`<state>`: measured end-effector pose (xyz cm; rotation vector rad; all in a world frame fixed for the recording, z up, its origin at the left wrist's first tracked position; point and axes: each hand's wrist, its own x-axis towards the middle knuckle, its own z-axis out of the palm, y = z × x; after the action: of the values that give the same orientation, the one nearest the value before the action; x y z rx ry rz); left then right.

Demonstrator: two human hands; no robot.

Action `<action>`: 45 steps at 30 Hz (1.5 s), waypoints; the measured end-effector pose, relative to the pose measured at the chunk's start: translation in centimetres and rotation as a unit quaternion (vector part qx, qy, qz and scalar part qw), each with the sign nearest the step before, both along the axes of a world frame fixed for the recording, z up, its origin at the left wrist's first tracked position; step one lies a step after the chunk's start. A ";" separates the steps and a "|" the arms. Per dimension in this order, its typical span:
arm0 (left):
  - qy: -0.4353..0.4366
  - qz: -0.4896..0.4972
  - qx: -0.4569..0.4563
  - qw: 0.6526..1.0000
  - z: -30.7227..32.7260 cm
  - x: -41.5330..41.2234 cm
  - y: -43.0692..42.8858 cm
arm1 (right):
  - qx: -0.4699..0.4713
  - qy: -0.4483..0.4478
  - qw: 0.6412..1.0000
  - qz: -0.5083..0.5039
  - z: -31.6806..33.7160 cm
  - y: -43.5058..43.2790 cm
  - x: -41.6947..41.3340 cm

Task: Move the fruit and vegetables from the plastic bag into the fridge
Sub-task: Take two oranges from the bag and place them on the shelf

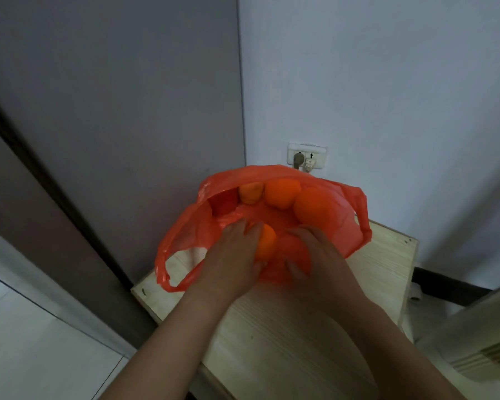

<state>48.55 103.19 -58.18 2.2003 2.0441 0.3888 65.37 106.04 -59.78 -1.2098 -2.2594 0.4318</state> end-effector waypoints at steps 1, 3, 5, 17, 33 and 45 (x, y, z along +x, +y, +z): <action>-0.001 -0.005 -0.001 1.000 -0.1 0.0 -0.3 | -0.003 0.000 1.000 0.000 0.0 -0.1 0.2; -0.014 -0.012 0.007 1.000 -0.1 0.0 -0.7 | -0.006 -0.002 1.000 -0.007 -0.1 -0.5 0.6; -0.038 -0.009 0.015 0.999 0.0 0.0 -1.2 | -0.013 -0.008 1.000 -0.021 -0.2 -0.9 1.1; -0.138 0.010 0.163 0.977 3.2 -1.1 -2.3 | 0.017 -0.063 0.998 0.025 2.1 -0.1 1.5; -0.081 0.006 0.152 0.985 5.5 -3.8 0.9 | 0.185 -0.237 0.939 0.168 7.9 6.4 3.4; -0.007 0.000 0.097 0.995 4.7 -4.1 6.4 | -0.079 -0.187 0.970 0.136 4.8 15.3 4.0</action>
<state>44.44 109.60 -53.47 2.2966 2.0780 0.6268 69.39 121.35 -54.99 -1.1365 -2.7792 0.5314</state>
